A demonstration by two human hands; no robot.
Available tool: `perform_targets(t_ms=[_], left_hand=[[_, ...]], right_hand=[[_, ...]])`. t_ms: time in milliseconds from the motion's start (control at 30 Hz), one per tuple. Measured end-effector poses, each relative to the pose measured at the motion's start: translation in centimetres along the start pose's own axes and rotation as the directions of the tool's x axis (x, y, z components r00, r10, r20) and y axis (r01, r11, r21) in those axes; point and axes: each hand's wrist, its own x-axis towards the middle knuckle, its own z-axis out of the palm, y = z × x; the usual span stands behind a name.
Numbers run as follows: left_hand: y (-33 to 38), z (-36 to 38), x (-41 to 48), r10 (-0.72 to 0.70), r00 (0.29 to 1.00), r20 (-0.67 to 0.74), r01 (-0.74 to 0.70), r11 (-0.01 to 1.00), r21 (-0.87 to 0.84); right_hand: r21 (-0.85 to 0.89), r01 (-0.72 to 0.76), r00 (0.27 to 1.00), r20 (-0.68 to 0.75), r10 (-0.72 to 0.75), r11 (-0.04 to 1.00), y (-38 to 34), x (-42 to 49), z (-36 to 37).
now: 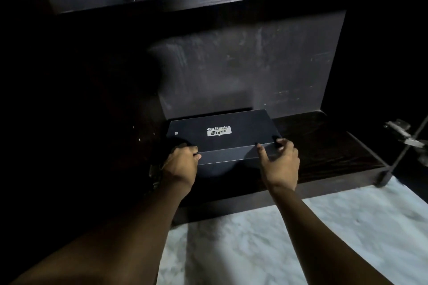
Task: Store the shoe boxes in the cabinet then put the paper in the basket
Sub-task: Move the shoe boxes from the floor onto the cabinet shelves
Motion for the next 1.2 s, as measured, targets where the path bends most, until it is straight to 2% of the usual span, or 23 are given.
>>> perform_targets(t_ms=[133, 233, 367, 467, 567, 633, 700, 833, 1000, 1200], left_hand=[[-0.5, 0.9, 3.0, -0.033, 0.999, 0.008, 0.034, 0.999, -0.017], [-0.9, 1.6, 4.8, -0.073, 0.997, 0.019, 0.074, 0.994, -0.076], [-1.5, 2.2, 5.8, -0.062, 0.998, 0.001, 0.061, 0.991, -0.12], [-1.6, 1.9, 6.1, -0.043, 0.999, 0.027, 0.046, 0.987, -0.154], [-1.2, 0.7, 5.5, -0.036, 0.986, 0.165, 0.05, 0.996, -0.079], [-0.8, -0.2, 4.5, -0.036, 0.973, 0.228, 0.04, 0.999, -0.014], [-0.1, -1.1, 3.4, -0.034, 0.968, 0.25, 0.052, 0.997, -0.065], [2.7, -2.8, 0.6, 0.068, 0.966, 0.25, -0.035, 0.99, -0.134], [7.2, -5.9, -2.2, 0.212, 0.95, 0.229, -0.162, 0.962, -0.22], [13.3, -9.2, -6.3, 0.407, 0.89, 0.204, -0.301, 0.862, -0.409]], right_hand=[[0.139, -0.01, 0.978, 0.207, -0.019, 0.99, 0.4, 1.2, 2.3], [0.254, -0.073, 0.959, 0.285, -0.002, 0.964, 0.9, 1.8, 3.3], [0.314, -0.156, 0.917, 0.398, 0.02, 0.936, 1.2, 2.6, 3.2], [0.292, -0.232, 0.866, 0.497, 0.06, 0.928, 0.6, 2.8, 2.6], [0.284, -0.206, 0.904, 0.422, 0.071, 0.936, 0.9, 2.8, 1.9], [0.22, -0.174, 0.916, 0.394, 0.076, 0.96, 0.7, 2.2, 0.7], [0.157, -0.137, 0.927, 0.368, 0.071, 0.978, 0.6, 1.3, -0.5], [0.076, -0.104, 0.922, 0.382, 0.067, 0.992, -0.2, -0.5, -3.6], [-0.079, 0.014, 0.948, 0.317, 0.012, 0.997, -3.8, -1.1, -10.0], [-0.329, 0.147, 0.977, 0.197, -0.085, 0.933, -7.4, -3.8, -19.8]])
